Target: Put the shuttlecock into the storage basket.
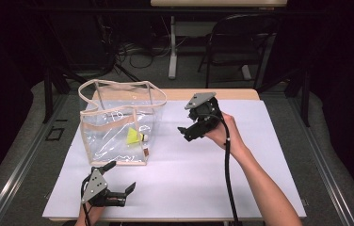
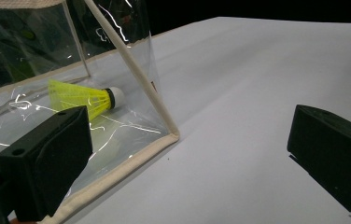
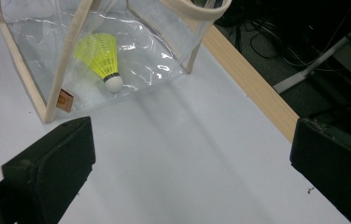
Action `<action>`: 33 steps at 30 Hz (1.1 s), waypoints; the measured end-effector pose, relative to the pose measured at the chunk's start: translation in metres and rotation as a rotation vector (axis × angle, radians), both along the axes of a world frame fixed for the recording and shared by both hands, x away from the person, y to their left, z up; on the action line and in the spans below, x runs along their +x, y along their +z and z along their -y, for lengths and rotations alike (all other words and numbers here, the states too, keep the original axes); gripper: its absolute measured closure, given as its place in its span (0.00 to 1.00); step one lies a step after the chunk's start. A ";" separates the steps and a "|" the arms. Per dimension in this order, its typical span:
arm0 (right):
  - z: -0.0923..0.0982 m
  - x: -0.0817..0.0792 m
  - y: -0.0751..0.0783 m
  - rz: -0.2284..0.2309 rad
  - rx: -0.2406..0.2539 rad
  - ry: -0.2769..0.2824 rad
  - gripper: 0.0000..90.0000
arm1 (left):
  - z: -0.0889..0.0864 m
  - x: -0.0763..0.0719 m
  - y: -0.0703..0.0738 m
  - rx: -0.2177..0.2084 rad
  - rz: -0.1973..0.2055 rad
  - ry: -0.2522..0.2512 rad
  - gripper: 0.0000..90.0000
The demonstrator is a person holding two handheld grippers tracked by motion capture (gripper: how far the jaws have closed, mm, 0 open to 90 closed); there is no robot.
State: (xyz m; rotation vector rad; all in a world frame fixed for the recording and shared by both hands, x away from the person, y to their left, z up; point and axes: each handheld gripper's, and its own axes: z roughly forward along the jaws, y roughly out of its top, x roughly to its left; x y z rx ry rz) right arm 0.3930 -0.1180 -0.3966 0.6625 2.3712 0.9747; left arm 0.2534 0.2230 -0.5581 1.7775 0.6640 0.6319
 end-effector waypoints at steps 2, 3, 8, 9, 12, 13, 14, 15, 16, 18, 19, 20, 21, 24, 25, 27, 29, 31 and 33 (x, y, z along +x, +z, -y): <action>0.004 -0.004 -0.003 0.001 0.002 -0.005 0.00 | 0.000 0.000 0.000 -0.001 0.000 0.000 0.00; 0.005 -0.006 -0.005 0.005 0.006 -0.008 0.00 | 0.000 0.000 0.000 -0.002 0.001 0.000 0.00; 0.015 -0.015 -0.014 0.011 0.021 -0.021 0.00 | 0.000 0.000 0.000 0.001 0.000 -0.001 0.00; 0.017 -0.017 -0.016 0.010 0.026 -0.023 0.00 | 0.000 0.000 0.000 0.001 0.000 -0.001 0.00; 0.023 -0.023 -0.020 0.017 0.032 -0.030 0.00 | 0.000 0.000 0.000 0.002 0.000 -0.001 0.00; 0.025 -0.025 -0.022 0.019 0.042 -0.033 0.00 | 0.000 0.000 0.000 0.000 0.000 -0.001 0.00; 0.027 -0.027 -0.023 0.020 0.041 -0.037 0.00 | 0.000 0.000 0.000 0.001 0.000 0.000 0.00; 0.029 -0.029 -0.025 0.020 0.042 -0.039 0.00 | 0.000 0.000 0.000 0.002 -0.001 -0.001 0.00; 0.030 -0.031 -0.027 0.021 0.044 -0.044 0.00 | 0.000 0.000 0.000 0.004 0.000 -0.001 0.00; 0.034 -0.035 -0.030 0.028 0.045 -0.050 0.00 | 0.000 0.000 0.000 0.004 -0.001 -0.002 0.00; 0.036 -0.037 -0.031 0.029 0.049 -0.049 0.00 | 0.001 0.000 0.000 0.004 -0.001 -0.003 0.00; 0.037 -0.039 -0.033 0.029 0.053 -0.051 0.00 | 0.001 0.000 0.000 0.004 0.000 -0.003 0.00; 0.039 -0.041 -0.034 0.030 0.054 -0.056 0.00 | 0.001 0.000 0.000 0.003 0.000 -0.003 0.00; 0.042 -0.047 -0.039 0.037 0.061 -0.054 0.00 | 0.000 0.000 0.000 0.004 0.000 -0.001 0.00; 0.043 -0.049 -0.041 0.037 0.064 -0.054 0.00 | 0.000 0.000 0.000 0.004 0.000 -0.001 0.00; 0.045 -0.053 -0.044 0.040 0.077 -0.056 0.00 | 0.000 -0.001 0.000 0.001 0.000 -0.001 0.00; 0.047 -0.056 -0.047 0.043 0.086 -0.059 0.00 | 0.000 -0.001 0.000 0.001 0.001 0.000 0.00; 0.049 -0.059 -0.050 0.043 0.092 -0.061 0.00 | 0.000 -0.001 0.000 0.002 0.002 0.000 0.00; 0.051 -0.062 -0.052 0.045 0.100 -0.067 0.00 | 0.000 -0.001 0.000 -0.001 0.001 0.000 0.00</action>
